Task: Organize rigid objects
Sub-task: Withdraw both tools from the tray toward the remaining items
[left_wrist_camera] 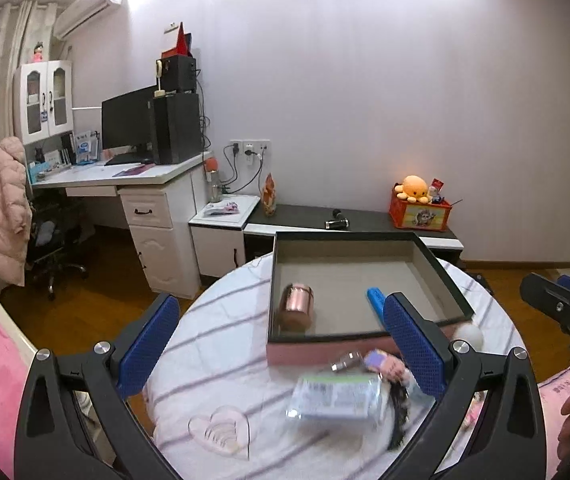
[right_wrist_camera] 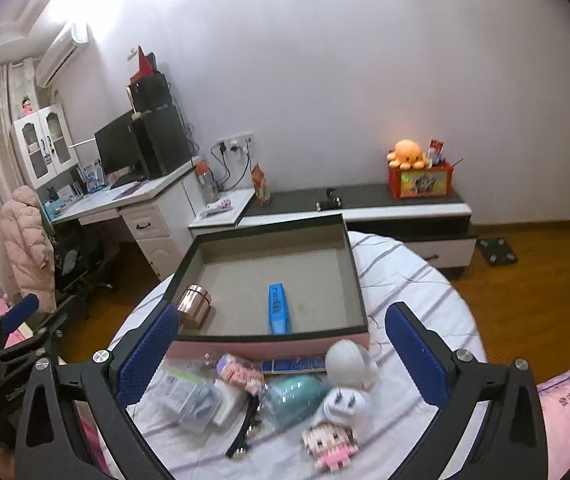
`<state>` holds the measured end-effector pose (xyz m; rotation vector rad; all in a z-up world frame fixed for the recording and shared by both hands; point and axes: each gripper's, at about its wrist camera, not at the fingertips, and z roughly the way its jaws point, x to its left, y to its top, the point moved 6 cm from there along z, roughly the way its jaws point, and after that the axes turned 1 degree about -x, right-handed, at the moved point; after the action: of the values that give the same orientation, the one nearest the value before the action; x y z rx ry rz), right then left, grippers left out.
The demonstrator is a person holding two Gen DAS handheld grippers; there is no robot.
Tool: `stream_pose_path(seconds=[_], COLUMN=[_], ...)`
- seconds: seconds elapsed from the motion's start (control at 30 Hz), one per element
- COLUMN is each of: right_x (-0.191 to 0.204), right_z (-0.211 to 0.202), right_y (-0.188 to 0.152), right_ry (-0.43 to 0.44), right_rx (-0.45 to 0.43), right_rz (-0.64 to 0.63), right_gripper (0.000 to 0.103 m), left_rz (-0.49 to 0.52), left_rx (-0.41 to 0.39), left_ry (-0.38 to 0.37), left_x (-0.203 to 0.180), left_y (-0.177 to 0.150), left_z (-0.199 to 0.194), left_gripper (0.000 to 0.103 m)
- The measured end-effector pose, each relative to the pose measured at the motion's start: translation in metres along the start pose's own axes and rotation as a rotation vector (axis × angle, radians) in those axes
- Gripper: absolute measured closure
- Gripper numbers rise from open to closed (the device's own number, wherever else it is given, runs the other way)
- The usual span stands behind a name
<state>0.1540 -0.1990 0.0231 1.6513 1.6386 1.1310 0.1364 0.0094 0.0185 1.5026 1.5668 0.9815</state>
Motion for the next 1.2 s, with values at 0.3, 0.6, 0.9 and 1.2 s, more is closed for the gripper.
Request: stream_pose_path(seconds=[0.3,0.6,0.9,1.2], right_x=[0.017,0.018,0.016,0.003], right_z=[-0.05,-0.055,-0.044,-0.036], right_y=[-0.034,-0.084,-0.106,-0.113], right_ry=[-0.062,-0.107,-0.125,-0.145], right_rx=[-0.063,-0.021,0.029,0.066], right_rz=[-0.064,-0.078,-0.1,-0.086], right_gripper=[0.0,0.0,0.0,0.0], left_rz=[-0.002,0.0,0.01,-0.001], left_rx=[0.028,0.091,0.123,0.171], left_ry=[0.033,0.011,-0.027,-0.048], left_x=[0.002,0.005,-0.003,-0.004], left_y=[-0.043,-0.086,-0.1,-0.11], left_z=[-0.035,-0.038,-0.035,-0.023], left_gripper=[0.0,0.0,0.0,0.0])
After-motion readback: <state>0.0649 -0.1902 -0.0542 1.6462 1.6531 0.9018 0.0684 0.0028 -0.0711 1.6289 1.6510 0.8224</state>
